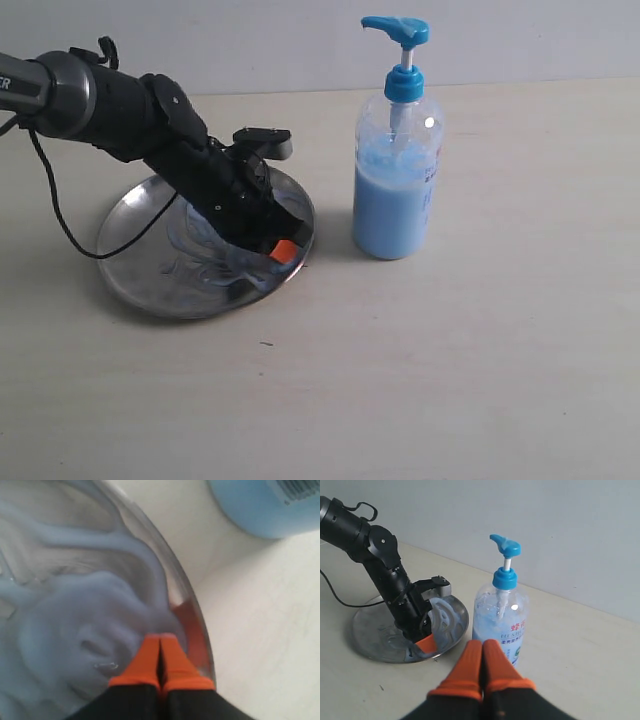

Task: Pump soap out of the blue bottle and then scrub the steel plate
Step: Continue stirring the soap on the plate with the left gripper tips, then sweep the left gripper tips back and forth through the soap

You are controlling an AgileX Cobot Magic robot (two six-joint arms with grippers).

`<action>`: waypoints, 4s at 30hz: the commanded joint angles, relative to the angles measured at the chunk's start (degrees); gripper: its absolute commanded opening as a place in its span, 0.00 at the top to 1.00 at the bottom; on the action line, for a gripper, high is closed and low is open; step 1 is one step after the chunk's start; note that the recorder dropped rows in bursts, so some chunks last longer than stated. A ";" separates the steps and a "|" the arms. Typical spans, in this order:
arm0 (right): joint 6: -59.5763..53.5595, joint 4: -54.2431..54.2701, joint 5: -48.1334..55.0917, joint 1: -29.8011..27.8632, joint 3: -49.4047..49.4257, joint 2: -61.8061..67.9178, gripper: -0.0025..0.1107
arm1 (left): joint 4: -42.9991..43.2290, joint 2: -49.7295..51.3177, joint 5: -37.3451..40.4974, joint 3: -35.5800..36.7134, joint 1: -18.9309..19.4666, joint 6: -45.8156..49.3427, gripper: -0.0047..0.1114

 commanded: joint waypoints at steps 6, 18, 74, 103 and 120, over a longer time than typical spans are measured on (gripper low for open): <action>0.01 0.30 -0.57 -0.06 0.28 -0.09 0.98 | 16.93 0.91 1.06 0.64 -0.29 -10.94 0.96; 0.01 0.78 -0.67 -0.06 0.28 -0.09 0.98 | 23.67 0.91 -2.67 0.64 -0.29 -18.75 0.96; -0.09 0.78 -0.80 -0.06 0.28 -0.09 0.98 | 12.28 -1.29 3.30 0.64 -1.02 -12.15 0.96; -0.09 0.78 -0.91 -0.06 0.28 -0.09 0.98 | 13.08 2.29 -13.88 0.64 -0.83 -12.15 0.96; -0.09 0.78 -0.91 -0.06 0.28 -0.09 0.98 | 17.96 -0.38 3.95 0.64 -0.83 -12.36 0.96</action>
